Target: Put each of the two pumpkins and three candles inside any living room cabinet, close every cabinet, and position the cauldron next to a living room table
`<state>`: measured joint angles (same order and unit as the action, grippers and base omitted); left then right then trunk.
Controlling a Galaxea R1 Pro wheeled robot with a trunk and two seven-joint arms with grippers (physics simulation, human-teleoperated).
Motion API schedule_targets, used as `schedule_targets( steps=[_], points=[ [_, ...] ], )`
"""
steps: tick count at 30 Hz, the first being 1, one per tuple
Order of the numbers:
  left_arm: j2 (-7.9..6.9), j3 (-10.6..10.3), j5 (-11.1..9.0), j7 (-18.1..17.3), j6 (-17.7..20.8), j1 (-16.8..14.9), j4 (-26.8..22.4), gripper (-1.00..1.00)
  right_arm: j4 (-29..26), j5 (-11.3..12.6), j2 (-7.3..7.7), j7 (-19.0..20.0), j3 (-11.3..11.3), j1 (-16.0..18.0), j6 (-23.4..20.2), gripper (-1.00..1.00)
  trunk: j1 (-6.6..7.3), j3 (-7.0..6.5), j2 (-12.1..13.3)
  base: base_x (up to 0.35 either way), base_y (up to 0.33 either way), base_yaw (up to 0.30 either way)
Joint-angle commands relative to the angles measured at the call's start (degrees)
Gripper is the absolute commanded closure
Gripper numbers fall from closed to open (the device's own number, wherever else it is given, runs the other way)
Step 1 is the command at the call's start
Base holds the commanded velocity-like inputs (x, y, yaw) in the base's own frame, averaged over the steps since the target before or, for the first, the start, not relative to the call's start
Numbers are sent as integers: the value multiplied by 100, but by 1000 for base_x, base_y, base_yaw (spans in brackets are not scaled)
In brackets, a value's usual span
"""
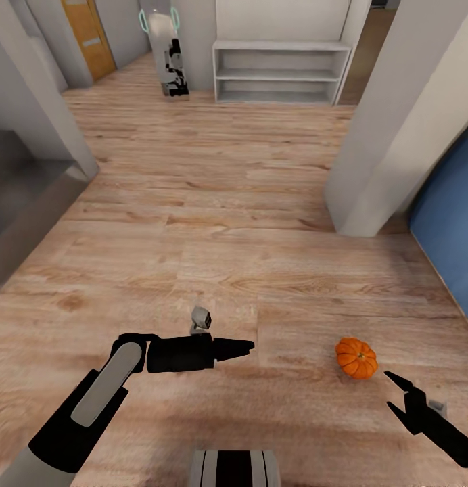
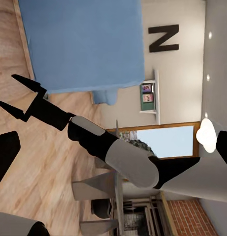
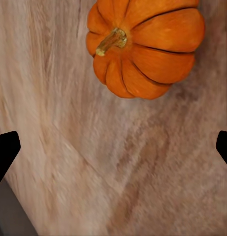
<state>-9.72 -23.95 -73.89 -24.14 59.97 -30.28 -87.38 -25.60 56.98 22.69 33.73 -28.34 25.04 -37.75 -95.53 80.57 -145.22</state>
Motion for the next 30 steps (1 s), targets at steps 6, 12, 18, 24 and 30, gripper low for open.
schedule_targets(
  steps=[6, 12, 18, 24, 30],
  points=[
    [-3, -5, 33, -62, 3, -4, 2, -100, 3, 7, 5, 30, -32, 2, -46, -100, -14, 137, -10, 0, 0, 0],
    [-3, -5, 33, -80, 3, -4, 2, -100, 3, 10, 7, 38, -38, 1, -48, -100, -30, 270, -18, 0, 0, 0],
    [-3, -5, 35, -82, 3, -4, 2, -100, 3, 25, 7, 54, -40, 1, -48, -100, -37, 336, -22, 0, 0, 0],
    [-2, -5, 39, -82, 3, -4, 2, -100, 3, 28, 7, 70, -40, 1, -48, -100, -45, 403, -26, 0, 0, 0],
    [-1, -3, 41, -86, 3, -4, 2, -100, 3, 24, 7, 72, -40, 1, -48, -100, -48, 425, -27, 1, 0, 0]
  ],
)
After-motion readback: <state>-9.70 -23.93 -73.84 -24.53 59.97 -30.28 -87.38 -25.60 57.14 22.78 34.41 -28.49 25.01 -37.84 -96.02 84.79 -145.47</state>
